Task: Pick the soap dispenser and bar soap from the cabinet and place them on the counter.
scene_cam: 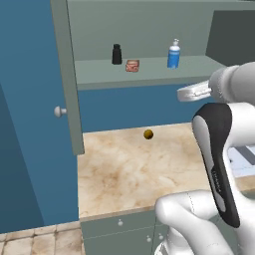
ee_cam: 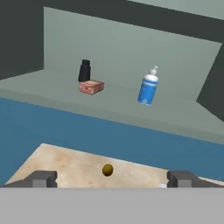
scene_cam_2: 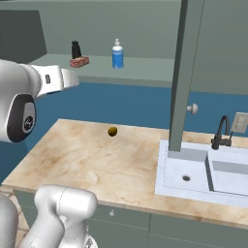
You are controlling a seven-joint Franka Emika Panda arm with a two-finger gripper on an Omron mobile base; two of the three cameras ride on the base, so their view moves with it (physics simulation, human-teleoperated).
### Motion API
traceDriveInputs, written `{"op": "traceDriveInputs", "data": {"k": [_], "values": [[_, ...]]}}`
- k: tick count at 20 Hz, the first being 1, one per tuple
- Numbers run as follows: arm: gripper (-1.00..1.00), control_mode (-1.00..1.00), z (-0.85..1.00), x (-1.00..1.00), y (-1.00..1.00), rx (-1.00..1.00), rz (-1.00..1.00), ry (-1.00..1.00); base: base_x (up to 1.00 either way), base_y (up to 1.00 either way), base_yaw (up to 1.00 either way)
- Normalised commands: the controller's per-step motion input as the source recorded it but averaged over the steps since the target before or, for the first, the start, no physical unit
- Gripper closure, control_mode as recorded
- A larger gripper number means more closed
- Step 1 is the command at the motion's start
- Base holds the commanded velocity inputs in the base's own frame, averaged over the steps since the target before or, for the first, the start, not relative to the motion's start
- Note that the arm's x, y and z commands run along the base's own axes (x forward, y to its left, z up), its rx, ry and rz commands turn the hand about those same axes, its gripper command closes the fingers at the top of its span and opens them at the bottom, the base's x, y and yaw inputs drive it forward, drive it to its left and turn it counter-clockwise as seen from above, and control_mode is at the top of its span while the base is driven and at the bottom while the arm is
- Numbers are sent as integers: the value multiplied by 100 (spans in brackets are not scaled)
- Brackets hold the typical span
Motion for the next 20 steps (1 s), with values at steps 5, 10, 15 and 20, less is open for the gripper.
{"op": "traceDriveInputs", "data": {"k": [5, 10, 15, 20], "values": [[-100, -100, 0, 17, -32, 5, -14, 0, 0, 0, 0], [-100, -100, 0, 27, -35, 14, -12, 0, 0, 0, 0], [-100, -100, 0, 42, -16, 14, -1, 0, 0, 0, 0], [-100, -100, 3, 37, -7, 9, 0, -1, 0, 0, 0]]}}
